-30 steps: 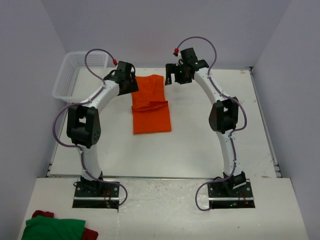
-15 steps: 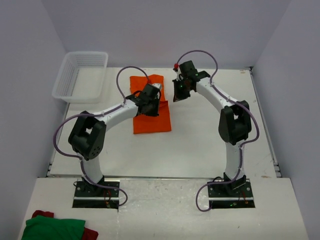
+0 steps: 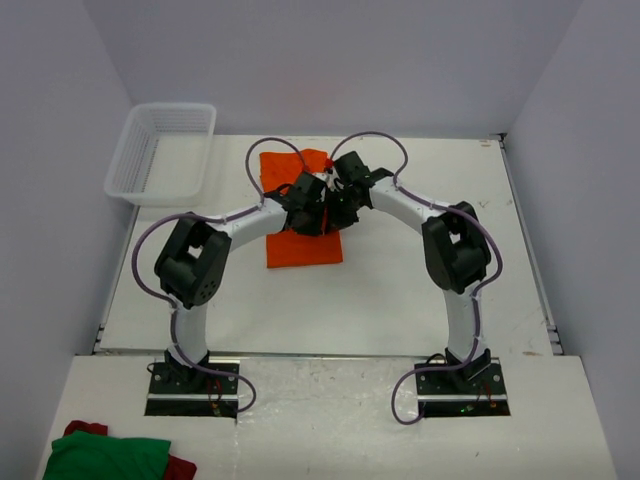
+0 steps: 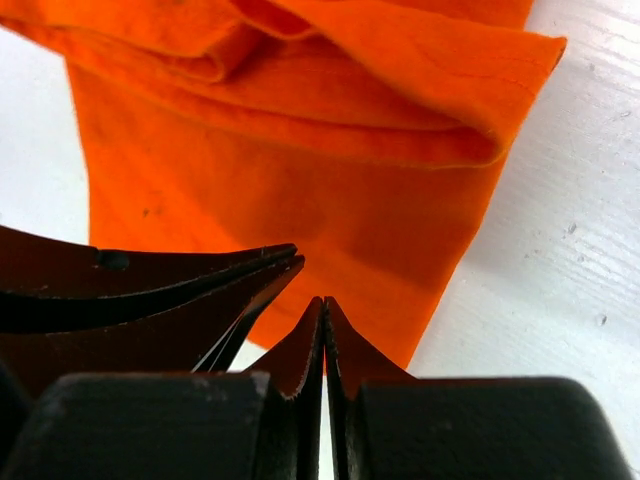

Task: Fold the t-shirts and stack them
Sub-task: Fold the folded rectangular tshirt in 1/3 of the way

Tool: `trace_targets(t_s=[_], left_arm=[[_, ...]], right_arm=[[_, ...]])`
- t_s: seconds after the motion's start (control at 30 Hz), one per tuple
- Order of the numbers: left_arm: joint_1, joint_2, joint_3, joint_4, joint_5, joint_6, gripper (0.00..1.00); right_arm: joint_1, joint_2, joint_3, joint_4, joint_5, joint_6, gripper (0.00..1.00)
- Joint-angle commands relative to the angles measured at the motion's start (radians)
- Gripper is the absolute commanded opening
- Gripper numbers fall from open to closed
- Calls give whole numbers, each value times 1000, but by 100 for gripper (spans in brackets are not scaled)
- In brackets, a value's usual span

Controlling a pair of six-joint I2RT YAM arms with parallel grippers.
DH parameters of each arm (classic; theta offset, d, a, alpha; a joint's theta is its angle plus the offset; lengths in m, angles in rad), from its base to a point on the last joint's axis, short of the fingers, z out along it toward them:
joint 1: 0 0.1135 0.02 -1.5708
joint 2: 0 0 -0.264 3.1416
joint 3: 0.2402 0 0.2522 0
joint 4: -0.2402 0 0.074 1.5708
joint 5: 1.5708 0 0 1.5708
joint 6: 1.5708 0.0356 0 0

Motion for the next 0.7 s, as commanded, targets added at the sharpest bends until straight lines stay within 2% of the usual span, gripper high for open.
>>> trace_targets(t_s=[0.0,0.27,0.47,0.67], left_arm=[[11,47,58,35,-24,-8,0],[66,101,102,47,-23,6,0],[129,90,102,53,-6,20,0],[143,53,72,67,-4,26,0]], right_arm=[[66,-8,-39,54,-65,-18,0],[82,-9,-107,82,-65,2,0],[98,-60,-183,117,-56,17,0],[96,-104,-208,121,-30,25,0]])
